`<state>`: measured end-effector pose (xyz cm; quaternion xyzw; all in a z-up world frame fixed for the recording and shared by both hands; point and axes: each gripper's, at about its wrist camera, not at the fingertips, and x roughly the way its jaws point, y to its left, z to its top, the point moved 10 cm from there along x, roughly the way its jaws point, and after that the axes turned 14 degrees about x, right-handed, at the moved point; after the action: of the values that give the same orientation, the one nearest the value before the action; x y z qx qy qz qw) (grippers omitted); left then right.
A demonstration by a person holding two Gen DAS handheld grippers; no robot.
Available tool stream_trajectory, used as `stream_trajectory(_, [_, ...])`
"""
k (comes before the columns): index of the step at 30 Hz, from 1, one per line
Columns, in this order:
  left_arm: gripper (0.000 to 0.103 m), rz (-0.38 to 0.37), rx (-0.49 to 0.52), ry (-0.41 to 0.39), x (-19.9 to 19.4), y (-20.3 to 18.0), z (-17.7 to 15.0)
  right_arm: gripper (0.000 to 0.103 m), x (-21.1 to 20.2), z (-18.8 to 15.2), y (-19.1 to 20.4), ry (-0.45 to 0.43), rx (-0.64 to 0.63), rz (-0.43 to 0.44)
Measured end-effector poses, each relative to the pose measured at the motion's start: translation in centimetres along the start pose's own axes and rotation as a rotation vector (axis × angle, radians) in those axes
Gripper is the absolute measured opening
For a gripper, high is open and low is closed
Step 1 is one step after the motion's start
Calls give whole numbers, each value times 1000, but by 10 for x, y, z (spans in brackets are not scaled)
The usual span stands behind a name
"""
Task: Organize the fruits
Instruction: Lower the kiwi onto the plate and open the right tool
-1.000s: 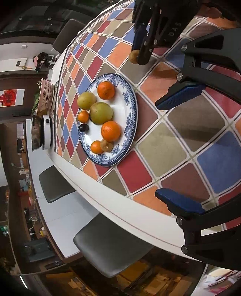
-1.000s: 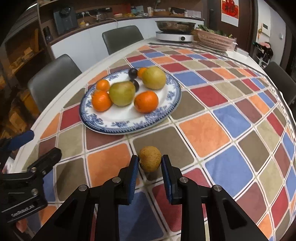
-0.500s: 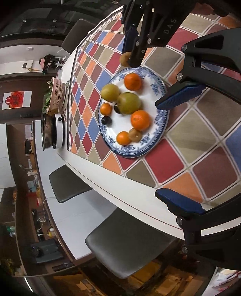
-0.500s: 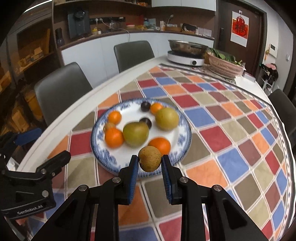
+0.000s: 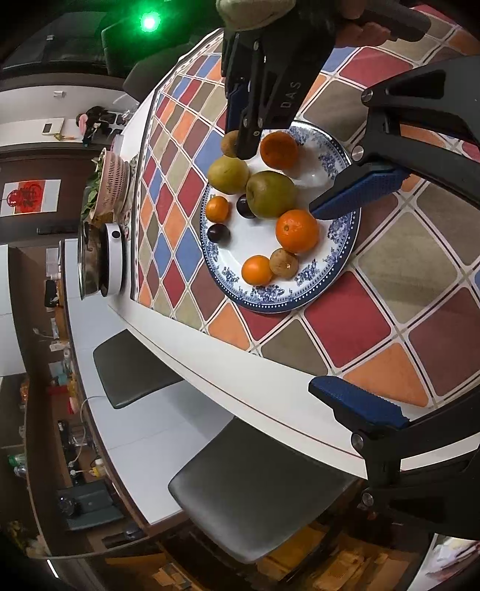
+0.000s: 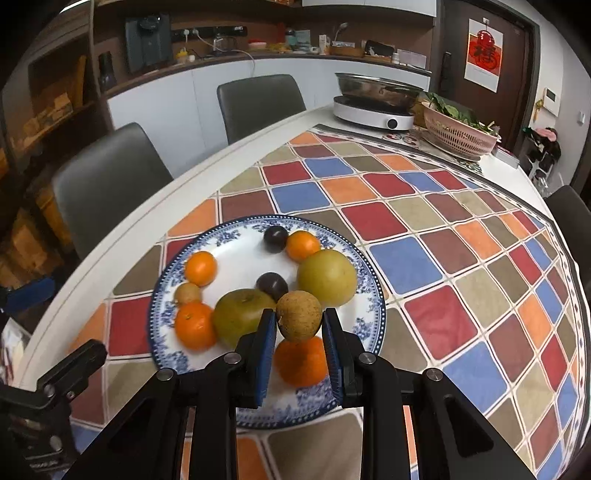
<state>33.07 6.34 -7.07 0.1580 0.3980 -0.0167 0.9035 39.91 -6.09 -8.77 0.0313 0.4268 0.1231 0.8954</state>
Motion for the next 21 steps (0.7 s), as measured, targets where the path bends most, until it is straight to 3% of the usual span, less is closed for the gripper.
stream_trajectory(4, [87, -1, -1, 2, 3, 0, 1, 29, 3, 4, -2, -12, 2, -2])
stream_trajectory(5, [87, -2, -1, 2, 3, 0, 1, 37, 3, 4, -2, -10, 6, 1])
stream_trajectory(7, [87, -1, -2, -1, 2, 0, 1, 43, 0, 4, -3, -23, 10, -3])
stream_trajectory(10, [87, 0, -3, -12, -3, -2, 2, 43, -9, 1, -8, -43, 14, -19])
stream_trajectory(13, [87, -7, -7, -27, -12, -5, 2, 43, -24, -6, -13, -52, 46, -15])
stream_trajectory(21, [88, -7, -12, -105, -58, -15, 6, 61, -81, -29, -28, -109, 83, -54])
